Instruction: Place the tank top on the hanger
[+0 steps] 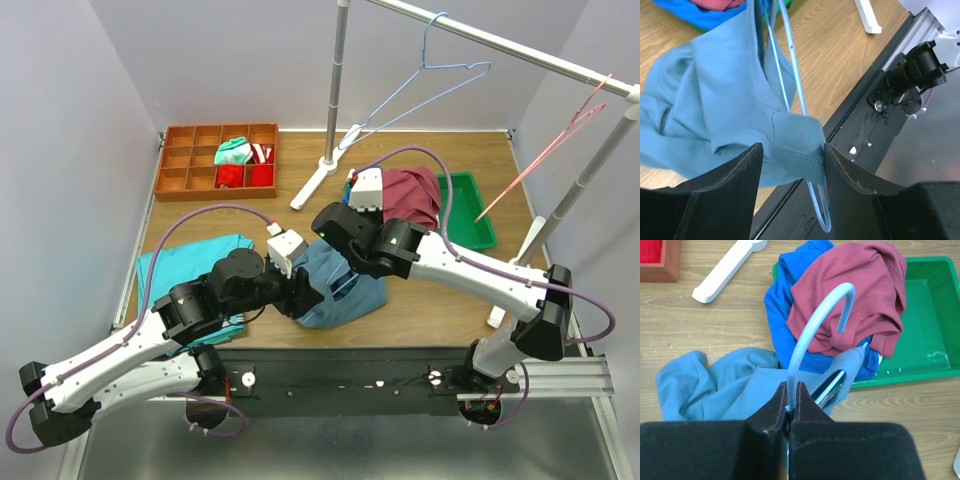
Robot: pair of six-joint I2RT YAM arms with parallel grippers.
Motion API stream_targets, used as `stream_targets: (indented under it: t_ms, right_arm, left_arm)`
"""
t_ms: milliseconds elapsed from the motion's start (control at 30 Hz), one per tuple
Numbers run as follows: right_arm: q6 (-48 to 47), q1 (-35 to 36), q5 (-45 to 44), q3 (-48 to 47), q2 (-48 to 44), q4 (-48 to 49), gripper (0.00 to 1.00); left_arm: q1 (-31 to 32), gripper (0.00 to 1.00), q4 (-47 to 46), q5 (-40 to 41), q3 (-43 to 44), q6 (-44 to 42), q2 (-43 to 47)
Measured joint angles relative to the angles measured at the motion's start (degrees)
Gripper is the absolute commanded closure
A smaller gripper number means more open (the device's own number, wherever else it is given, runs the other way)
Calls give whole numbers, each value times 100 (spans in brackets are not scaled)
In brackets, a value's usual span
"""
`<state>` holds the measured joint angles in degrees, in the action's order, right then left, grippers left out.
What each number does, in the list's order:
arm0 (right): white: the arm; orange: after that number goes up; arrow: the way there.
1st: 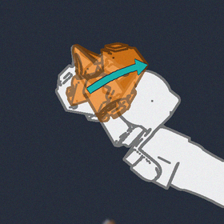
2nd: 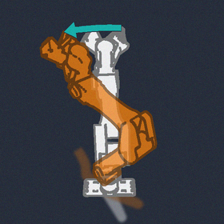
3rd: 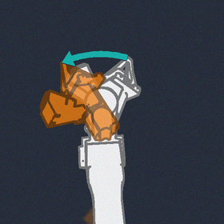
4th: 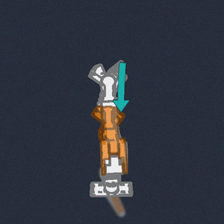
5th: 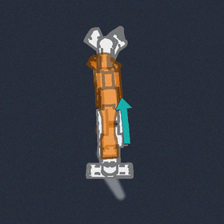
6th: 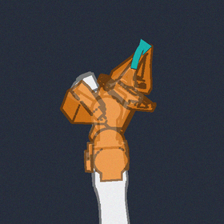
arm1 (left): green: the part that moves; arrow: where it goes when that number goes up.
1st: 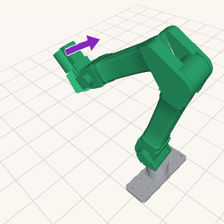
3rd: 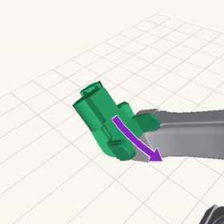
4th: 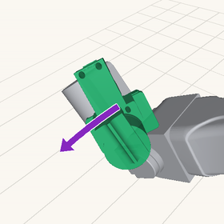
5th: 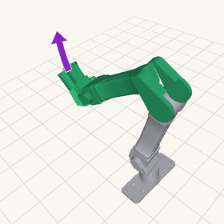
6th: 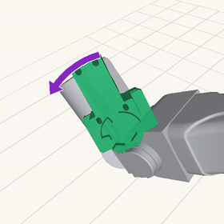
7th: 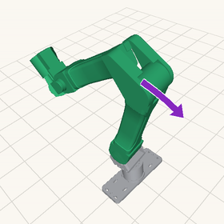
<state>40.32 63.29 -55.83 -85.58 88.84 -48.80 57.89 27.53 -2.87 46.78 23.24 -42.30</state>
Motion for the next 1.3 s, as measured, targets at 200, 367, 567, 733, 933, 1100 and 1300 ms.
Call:
stream_targets:
  t_ms: [200, 367, 567, 733, 933, 1100, 1300]
  right_arm:
    - [-9, 0, 0, -2, 79, 111, 99]
    - [-11, 0, 0, -50, 247, 125, 99]
    - [-11, 0, 2, -74, 413, 129, 99]
    - [-11, 0, 2, -173, 466, 129, 99]
    - [-11, 0, 2, -243, 470, 131, 99]
    - [-13, 0, 2, -247, 492, 138, 98]
    - [-55, -2, 35, -249, 509, 175, 61]
  left_arm:
    - [0, 40, 72, -44, -74, 44, 350]
    - [0, 40, 131, -48, -61, 35, 299]
    - [0, 43, 210, -37, -61, 35, 15]
    - [0, 47, 223, 149, -61, 52, -225]
    - [0, 65, 201, 299, -136, 157, -264]
    - [0, 100, 120, 348, -302, 264, -264]
    - [13, 100, 44, 588, -422, 420, -208]
